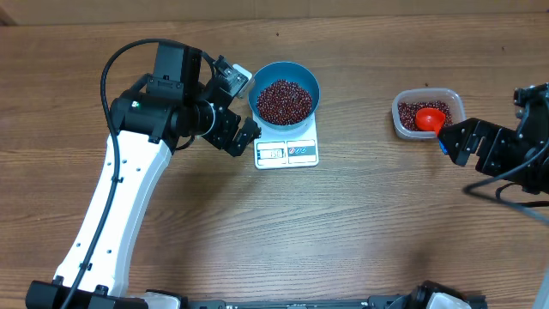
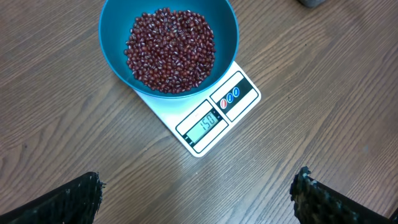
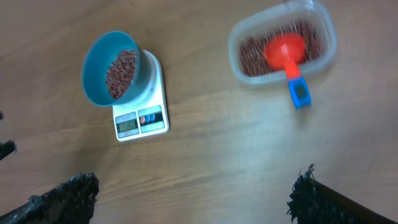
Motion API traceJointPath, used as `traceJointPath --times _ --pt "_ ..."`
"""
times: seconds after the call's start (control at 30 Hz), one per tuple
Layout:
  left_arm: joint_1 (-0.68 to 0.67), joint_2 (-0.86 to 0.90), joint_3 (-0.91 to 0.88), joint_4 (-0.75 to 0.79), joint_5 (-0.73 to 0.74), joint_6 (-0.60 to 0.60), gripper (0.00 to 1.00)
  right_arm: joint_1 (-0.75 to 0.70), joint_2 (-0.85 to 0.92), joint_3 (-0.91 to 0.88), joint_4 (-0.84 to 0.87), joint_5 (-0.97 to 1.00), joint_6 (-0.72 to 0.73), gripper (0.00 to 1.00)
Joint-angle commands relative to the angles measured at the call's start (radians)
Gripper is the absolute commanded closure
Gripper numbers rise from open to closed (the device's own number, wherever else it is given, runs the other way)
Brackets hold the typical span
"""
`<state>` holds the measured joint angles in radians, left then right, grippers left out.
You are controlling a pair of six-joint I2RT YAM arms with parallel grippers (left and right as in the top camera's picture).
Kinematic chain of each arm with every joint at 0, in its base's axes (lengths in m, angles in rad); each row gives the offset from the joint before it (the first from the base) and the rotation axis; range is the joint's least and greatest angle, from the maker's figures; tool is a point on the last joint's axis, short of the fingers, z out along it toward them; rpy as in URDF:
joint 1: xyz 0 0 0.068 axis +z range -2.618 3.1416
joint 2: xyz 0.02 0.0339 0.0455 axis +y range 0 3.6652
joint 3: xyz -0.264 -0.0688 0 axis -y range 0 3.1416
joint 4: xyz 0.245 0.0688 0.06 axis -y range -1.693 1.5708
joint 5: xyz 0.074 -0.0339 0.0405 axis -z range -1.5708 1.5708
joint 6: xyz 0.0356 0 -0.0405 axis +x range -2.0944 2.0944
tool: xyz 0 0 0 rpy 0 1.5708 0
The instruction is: Scoop item into bowl and weigh 150g on scale
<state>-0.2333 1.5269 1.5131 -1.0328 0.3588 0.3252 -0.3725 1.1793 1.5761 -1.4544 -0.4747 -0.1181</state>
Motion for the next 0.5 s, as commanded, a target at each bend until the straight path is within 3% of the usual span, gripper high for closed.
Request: traceJointPath --times 0.0,0.17,0.47 --pt "0.004 -0.021 -0.005 -0.003 -0.003 0.019 0.0 0.039 -0.076 -0.025 0.09 0.008 -0.043 0.0" --pt "0.004 -0.021 -0.005 -0.003 -0.003 0.019 0.0 0.131 -0.207 -0.154 0.341 0.148 0.018 0.0" --pt "0.004 -0.021 -0.005 -0.003 -0.003 0.019 0.0 0.288 -0.553 -0.6 0.808 0.359 0.096 0.0"
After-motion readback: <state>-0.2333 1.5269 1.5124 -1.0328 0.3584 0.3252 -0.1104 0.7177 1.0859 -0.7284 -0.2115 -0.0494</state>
